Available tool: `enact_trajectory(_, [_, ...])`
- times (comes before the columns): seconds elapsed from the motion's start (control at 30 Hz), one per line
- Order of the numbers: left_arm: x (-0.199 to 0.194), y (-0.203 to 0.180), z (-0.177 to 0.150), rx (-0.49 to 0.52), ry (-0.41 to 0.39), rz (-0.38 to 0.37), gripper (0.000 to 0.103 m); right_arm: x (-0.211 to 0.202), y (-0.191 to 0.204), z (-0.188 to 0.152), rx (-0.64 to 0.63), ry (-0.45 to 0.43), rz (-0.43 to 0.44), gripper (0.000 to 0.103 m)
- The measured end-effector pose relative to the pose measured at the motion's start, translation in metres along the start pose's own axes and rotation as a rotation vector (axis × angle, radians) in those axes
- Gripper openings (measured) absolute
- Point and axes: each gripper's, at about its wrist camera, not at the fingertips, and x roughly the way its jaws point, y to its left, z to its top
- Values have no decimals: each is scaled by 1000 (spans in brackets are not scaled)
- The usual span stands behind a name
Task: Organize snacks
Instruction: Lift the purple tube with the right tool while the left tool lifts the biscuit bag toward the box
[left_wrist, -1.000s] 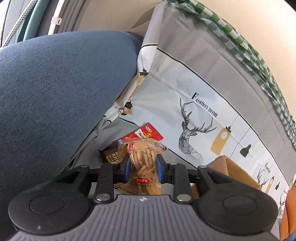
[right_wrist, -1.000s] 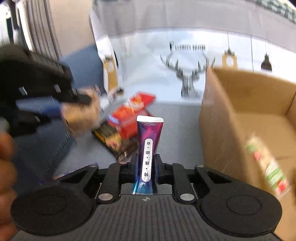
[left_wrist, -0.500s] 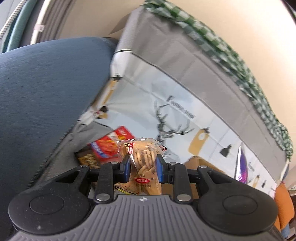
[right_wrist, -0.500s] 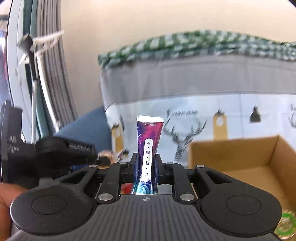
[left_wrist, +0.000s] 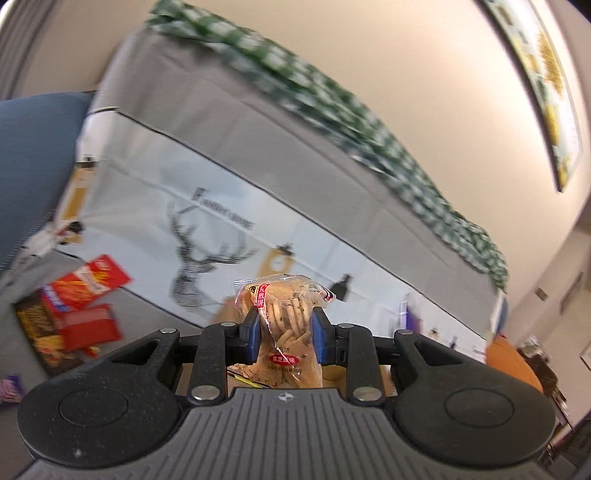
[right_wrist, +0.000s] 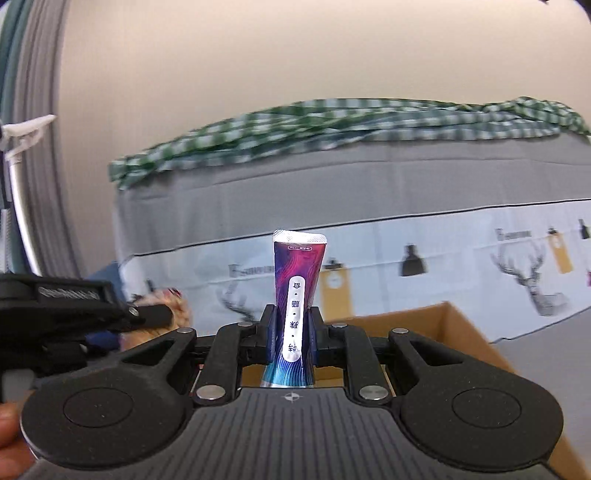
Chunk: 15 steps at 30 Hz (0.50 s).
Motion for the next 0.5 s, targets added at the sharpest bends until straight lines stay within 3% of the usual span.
enact_trajectory(0.17, [8,-25,-12,18,11,-67,30,2,-30,-4,4,9,-71,18])
enact_trajectory(0.5, [29,-51,-32,26,46,-108,30,-2,-66,-8,1,13,-147,18])
